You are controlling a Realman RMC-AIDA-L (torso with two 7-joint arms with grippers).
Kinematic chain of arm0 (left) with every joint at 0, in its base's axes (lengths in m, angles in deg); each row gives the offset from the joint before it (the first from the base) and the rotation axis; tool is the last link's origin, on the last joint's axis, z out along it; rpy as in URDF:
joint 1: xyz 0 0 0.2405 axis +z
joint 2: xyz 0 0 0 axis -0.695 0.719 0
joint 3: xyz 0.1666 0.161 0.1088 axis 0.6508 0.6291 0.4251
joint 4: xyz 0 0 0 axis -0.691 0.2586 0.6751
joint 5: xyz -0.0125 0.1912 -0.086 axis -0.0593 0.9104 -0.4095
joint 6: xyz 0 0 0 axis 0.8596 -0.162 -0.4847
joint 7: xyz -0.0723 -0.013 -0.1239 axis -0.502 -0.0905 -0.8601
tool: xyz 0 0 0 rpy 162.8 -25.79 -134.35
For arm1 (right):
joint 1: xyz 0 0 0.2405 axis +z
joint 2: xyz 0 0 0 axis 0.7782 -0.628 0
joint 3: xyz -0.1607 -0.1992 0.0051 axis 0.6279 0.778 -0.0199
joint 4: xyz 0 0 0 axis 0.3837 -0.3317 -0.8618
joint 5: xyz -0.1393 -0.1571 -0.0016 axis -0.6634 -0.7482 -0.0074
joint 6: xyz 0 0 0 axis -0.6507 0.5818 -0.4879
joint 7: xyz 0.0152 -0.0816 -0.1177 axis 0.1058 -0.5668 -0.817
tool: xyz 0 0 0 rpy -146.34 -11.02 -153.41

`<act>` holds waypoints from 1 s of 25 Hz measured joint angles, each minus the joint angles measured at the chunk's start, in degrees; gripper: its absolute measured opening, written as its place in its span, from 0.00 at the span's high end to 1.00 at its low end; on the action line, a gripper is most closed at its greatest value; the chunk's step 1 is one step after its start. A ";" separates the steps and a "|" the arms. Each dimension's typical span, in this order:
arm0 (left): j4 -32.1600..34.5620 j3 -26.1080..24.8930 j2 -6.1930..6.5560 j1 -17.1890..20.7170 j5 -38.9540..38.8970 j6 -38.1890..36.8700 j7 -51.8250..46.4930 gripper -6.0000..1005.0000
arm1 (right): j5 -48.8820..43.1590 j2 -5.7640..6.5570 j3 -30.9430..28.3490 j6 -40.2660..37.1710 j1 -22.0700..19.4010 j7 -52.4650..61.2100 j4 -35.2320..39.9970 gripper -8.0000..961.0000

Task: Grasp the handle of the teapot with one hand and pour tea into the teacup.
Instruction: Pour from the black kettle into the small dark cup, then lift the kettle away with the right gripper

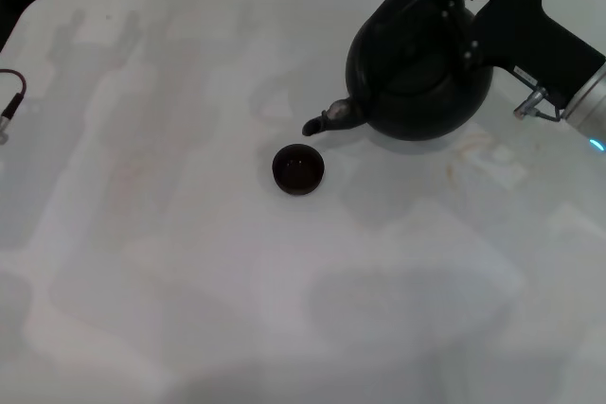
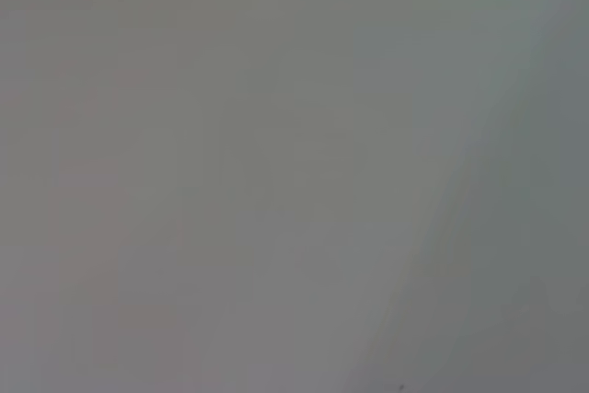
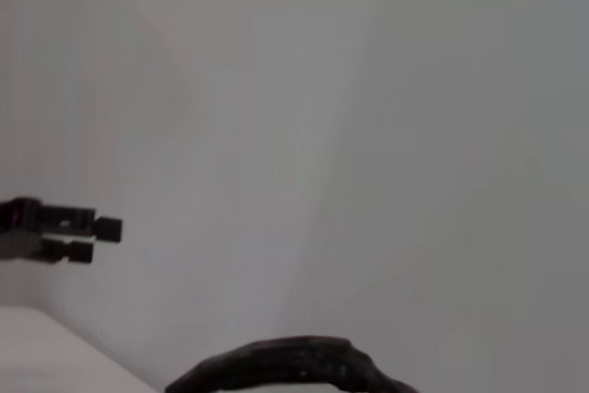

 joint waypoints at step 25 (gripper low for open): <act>-1.42 0.01 -0.09 -0.63 -0.03 -0.01 0.00 0.12 | 0.60 -0.37 1.83 -1.08 0.10 -15.82 1.05 0.86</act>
